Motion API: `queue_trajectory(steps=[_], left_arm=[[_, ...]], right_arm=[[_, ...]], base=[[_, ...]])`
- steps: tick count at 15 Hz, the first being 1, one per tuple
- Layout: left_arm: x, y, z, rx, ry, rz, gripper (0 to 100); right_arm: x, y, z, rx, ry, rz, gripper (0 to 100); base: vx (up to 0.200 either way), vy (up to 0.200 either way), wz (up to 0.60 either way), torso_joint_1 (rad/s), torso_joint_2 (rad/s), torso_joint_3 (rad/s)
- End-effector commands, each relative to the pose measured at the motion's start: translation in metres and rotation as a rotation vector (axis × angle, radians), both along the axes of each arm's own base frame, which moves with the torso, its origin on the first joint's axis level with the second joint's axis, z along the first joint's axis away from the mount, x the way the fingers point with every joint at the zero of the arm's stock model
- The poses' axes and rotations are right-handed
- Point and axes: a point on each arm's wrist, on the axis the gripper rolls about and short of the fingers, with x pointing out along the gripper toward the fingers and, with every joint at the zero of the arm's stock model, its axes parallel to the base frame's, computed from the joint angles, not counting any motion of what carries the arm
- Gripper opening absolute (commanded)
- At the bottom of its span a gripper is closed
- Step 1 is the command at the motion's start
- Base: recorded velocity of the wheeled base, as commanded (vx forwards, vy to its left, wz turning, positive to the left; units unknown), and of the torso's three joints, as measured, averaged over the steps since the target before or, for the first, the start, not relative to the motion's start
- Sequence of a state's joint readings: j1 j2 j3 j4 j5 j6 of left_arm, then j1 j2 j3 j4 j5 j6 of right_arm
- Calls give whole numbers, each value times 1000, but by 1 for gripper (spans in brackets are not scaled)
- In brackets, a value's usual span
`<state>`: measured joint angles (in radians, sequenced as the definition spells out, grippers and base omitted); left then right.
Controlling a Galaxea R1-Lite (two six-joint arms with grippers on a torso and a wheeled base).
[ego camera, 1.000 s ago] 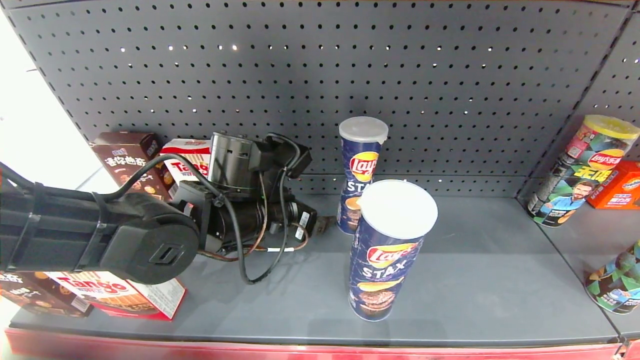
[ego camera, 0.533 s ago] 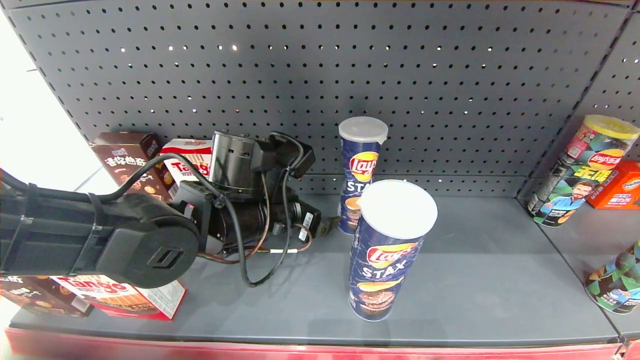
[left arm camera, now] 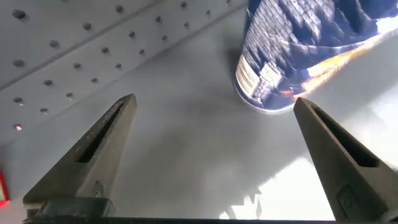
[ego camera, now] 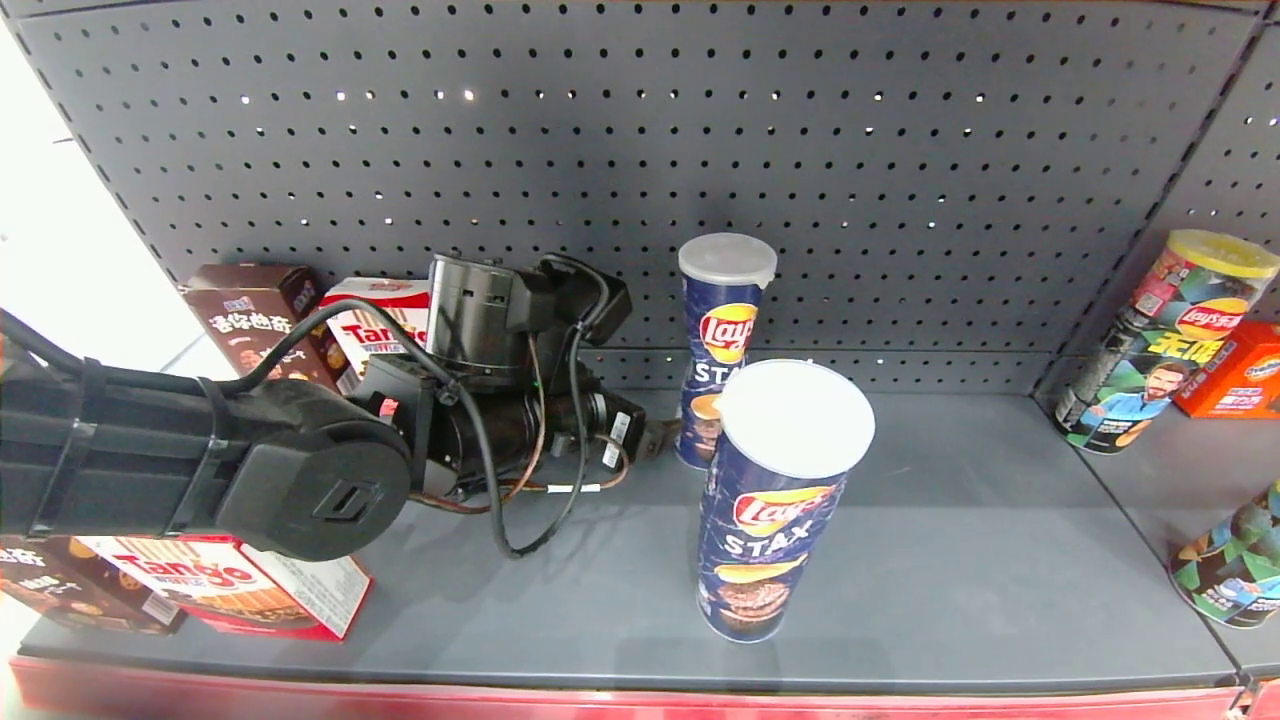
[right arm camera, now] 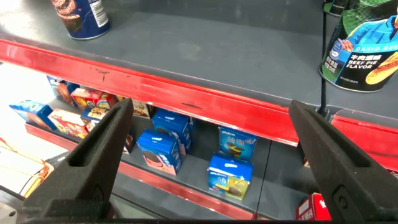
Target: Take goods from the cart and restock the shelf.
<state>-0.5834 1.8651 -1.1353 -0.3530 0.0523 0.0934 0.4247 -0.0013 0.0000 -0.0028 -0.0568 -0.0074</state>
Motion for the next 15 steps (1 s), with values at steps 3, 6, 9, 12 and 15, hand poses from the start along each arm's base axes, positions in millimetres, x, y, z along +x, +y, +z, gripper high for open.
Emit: queue_trajectory(steps=[3, 6, 9, 12, 15], left_arm=[[-3, 1, -2, 7, 7, -2, 100], [-5, 0, -1, 8, 5, -9, 100], [-3, -2, -3, 7, 7, -8, 100], [1, -4, -6, 11, 13, -8, 100], [6, -9, -8, 11, 10, -7, 100]], right_arm=[[0, 0, 0, -1, 1, 0, 100], [0, 0, 0, -1, 1, 0, 100], [0, 0, 0, -1, 1, 0, 100], [0, 0, 0, -1, 1, 0, 100], [0, 0, 0, -1, 1, 0, 100]], base=[[0, 0, 0, 0, 0, 0], [0, 0, 0, 0, 0, 0], [0, 0, 0, 0, 0, 0], [0, 0, 0, 0, 0, 0], [0, 0, 0, 0, 0, 0]])
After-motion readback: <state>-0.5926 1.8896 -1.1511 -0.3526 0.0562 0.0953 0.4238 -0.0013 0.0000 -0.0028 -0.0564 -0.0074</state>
